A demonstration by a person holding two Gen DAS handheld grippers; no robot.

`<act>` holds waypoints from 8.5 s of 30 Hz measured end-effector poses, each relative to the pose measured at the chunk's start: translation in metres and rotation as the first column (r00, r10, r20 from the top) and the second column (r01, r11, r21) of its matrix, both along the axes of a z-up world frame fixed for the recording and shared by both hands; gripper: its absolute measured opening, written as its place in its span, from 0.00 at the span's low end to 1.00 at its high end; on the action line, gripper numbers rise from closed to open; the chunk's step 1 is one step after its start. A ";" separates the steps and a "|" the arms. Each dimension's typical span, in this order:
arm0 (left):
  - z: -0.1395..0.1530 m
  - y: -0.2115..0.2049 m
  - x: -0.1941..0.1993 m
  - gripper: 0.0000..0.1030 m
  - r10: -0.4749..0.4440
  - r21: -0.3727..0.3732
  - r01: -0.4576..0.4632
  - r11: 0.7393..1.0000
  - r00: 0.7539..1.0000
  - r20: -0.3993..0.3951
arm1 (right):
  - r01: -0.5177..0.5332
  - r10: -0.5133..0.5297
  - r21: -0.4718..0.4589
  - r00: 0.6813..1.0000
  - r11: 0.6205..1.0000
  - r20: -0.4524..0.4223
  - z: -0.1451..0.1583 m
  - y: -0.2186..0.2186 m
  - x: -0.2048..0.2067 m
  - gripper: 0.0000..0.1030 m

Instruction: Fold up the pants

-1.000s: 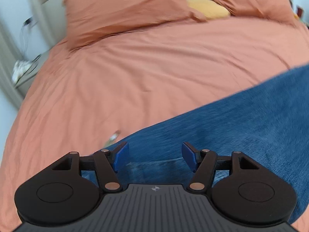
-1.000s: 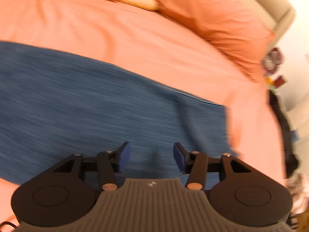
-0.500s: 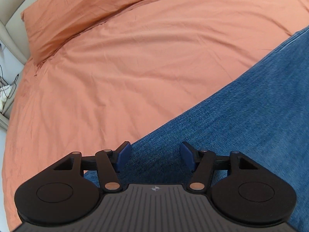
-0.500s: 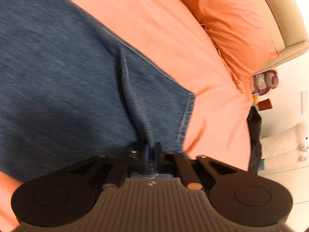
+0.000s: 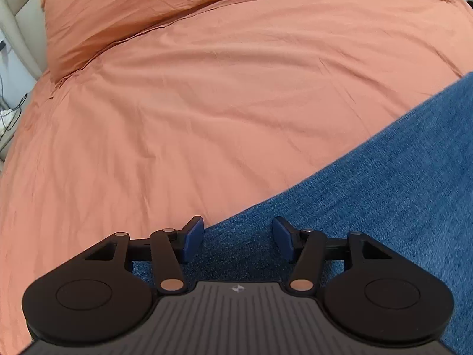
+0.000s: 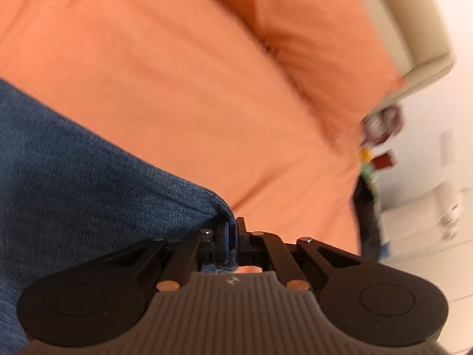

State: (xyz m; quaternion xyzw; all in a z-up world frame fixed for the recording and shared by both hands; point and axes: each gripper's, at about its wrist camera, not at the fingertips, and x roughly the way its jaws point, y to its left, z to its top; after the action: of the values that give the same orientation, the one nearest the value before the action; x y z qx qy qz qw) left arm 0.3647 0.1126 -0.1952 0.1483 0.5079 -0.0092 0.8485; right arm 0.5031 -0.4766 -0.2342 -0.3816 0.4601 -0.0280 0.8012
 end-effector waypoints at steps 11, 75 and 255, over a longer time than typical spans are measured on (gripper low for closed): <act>0.011 0.002 0.001 0.57 0.014 -0.019 -0.014 1.000 0.999 0.035 | 0.049 -0.048 0.012 0.998 0.999 -0.040 -0.029 -0.003 0.026 0.19; 0.001 -0.111 0.021 0.00 -0.401 -0.053 0.406 0.912 0.912 0.084 | -0.455 0.492 0.424 0.870 0.783 0.025 0.027 0.241 -0.029 0.00; 0.063 -0.074 -0.106 0.11 0.072 -0.663 0.074 0.745 0.979 0.190 | -0.064 0.043 0.645 0.998 0.761 0.048 0.039 0.199 -0.289 0.31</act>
State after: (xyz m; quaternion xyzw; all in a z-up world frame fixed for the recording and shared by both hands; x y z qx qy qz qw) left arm 0.2586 0.0386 -0.1319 -0.1642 0.3813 -0.1750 0.8928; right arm 0.2144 -0.2779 -0.1953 -0.0950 0.4184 0.1492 0.8909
